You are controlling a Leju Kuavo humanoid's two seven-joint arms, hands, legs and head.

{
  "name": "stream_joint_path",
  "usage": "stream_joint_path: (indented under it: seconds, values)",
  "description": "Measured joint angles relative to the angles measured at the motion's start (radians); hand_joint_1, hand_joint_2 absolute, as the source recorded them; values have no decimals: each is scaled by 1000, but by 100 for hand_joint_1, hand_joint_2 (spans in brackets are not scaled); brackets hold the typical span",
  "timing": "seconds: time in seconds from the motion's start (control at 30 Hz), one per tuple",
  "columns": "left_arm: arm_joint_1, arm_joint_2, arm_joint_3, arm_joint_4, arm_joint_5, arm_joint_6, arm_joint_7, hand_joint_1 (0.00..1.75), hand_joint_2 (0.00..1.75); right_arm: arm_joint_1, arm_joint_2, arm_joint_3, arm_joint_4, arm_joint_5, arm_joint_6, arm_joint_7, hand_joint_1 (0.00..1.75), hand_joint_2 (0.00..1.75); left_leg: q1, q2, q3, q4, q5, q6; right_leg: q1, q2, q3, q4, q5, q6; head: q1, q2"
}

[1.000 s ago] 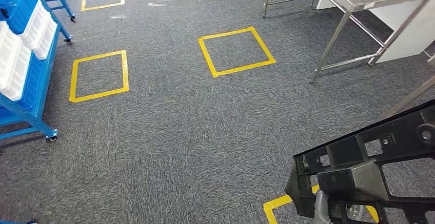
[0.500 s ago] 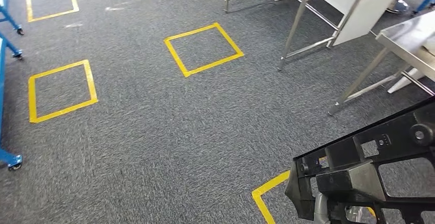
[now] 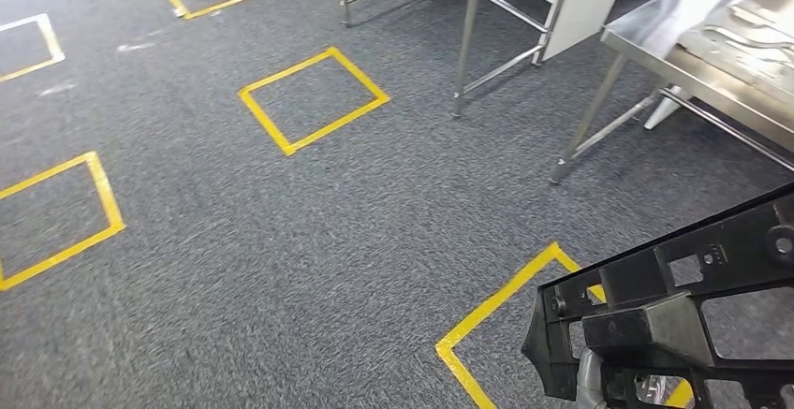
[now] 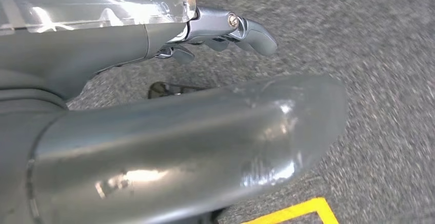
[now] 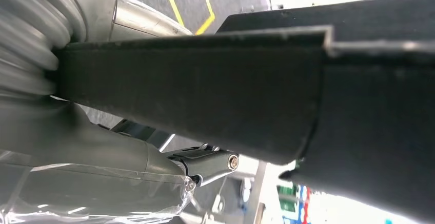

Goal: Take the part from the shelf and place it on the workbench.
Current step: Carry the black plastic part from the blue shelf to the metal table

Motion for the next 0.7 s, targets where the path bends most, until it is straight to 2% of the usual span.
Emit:
stream_joint_path:
  seconds: [0.03, 0.07, 0.1, 0.13, 0.17, 0.2, 0.23, 0.27, 0.3, 0.33, 0.37, 0.4, 0.43, 0.47, 0.53, 0.57, 0.6, 0.63, 0.7]
  values:
    - [-1, 1, 0, 0, 0, 0, 0, 0, 0, 0, 0, 0, 0, 1, 0, 0, 175, 175, 1, -24, 24, -65, 28, 4, 1, 13, -1, 5, -2, 4, 0, 0]
    - [-2, 2, 1, 0, 0, 0, 0, 0, 0, -1, 0, 0, 0, 2, 0, 0, 175, 175, 1, -44, 42, -111, 44, 8, 0, 24, -4, 9, -3, 8, 0, 0]
    - [-3, 2, 1, 0, 0, 0, 0, 0, 0, -1, 0, 1, 0, 3, 0, 0, 175, 175, 0, -59, 49, -133, 46, 10, -2, 34, -9, 11, -3, 14, 0, 0]
    - [-4, 3, 1, -1, -1, 0, 0, 0, 0, -1, 0, 1, -1, 5, -1, 0, 175, 175, -2, -61, 52, -139, 43, 13, -4, 45, -13, 11, -2, 22, 0, 0]
    - [-5, 3, 1, -1, -1, 0, -1, 0, 0, 0, 0, 1, -3, 6, -2, 0, 175, 175, -2, -50, 54, -143, 45, 18, -6, 57, -16, 9, 1, 29, 0, 0]
    - [-6, 2, 2, -1, -1, 0, -1, 0, 0, 2, 0, 1, -4, 8, -3, 0, 175, 175, -1, -38, 57, -150, 49, 24, -6, 53, -19, 11, 0, 35, 0, 0]
    - [-6, 2, 2, -2, -2, -1, -1, 0, 0, 3, 0, 1, -7, 9, -4, 0, 175, 175, 2, -26, 60, -157, 54, 32, -5, 34, -26, 25, -11, 40, 2, 0]
    - [-6, 2, 2, -2, -3, -1, -1, 0, 0, 2, 0, 0, -9, 10, -4, 0, 175, 175, 4, -12, 61, -163, 57, 38, -3, 5, -43, 59, -33, 44, 5, 0]
    - [-5, 1, 2, -2, -3, -1, -1, 0, 0, 1, 0, 0, -10, 11, -4, 0, 175, 175, 4, 2, 62, -166, 59, 42, -3, -29, -69, 113, -64, 47, 7, 0]
    - [-4, 1, 2, -2, -3, -2, -1, 0, 0, -1, 0, 0, -11, 12, -4, 1, 175, 175, 3, 16, 62, -167, 58, 43, -3, -53, -103, 179, -97, 50, 9, 0]
    - [-3, 1, 2, -2, -3, -2, -1, 0, 0, -2, 0, 0, -11, 13, -4, 1, 175, 175, 1, 30, 61, -167, 57, 44, -5, -64, -134, 240, -121, 54, 9, 0]
    - [-3, 1, 2, -2, -3, -2, -1, 0, 0, -1, 0, 0, -11, 13, -4, 1, 175, 175, 1, 44, 62, -167, 56, 43, -7, -69, -152, 276, -128, 56, 9, 0]
    - [-3, 1, 2, -2, -3, -2, -1, 0, 0, -1, 0, 0, -11, 13, -5, 2, 175, 175, 0, 58, 63, -167, 54, 43, -9, -73, -152, 277, -117, 58, 10, 0]
    - [-3, 1, 2, -2, -4, -2, -1, 0, 0, 0, 0, 0, -11, 13, -5, 2, 175, 175, 0, 70, 65, -166, 52, 41, -9, -80, -130, 237, -89, 58, 10, 0]
    - [-4, 1, 2, -2, -7, -2, -1, 0, 0, -2, 0, 1, -11, 13, -5, 2, 175, 175, -2, 92, 74, -166, 45, 33, -5, -122, -51, 94, -26, 52, 10, 0]
    - [-4, 1, 2, -2, -9, -1, -1, 0, 0, -3, 0, 1, -12, 14, -5, 3, 175, 175, -4, 102, 78, -165, 41, 28, -1, -140, -20, 37, -8, 46, 9, 0]
    - [-5, 1, 2, -2, -10, -1, -1, 0, 0, -4, 0, 2, -12, 14, -5, 3, 175, 175, -7, 111, 82, -164, 38, 22, 4, -152, -4, 4, -1, 40, 9, 0]
    - [-6, 1, 2, -2, -12, -1, -1, 0, 0, -5, 0, 3, -12, 14, -5, 4, 175, 175, -9, 120, 85, -164, 36, 18, 7, -149, -2, -4, -3, 36, 8, 0]
    - [-10, 1, 2, -3, -15, 0, -2, 0, 0, -4, 0, 3, -12, 14, -6, 7, 175, 175, -8, 133, 90, -164, 30, 7, 5, -125, -4, -6, 1, 25, 7, 0]
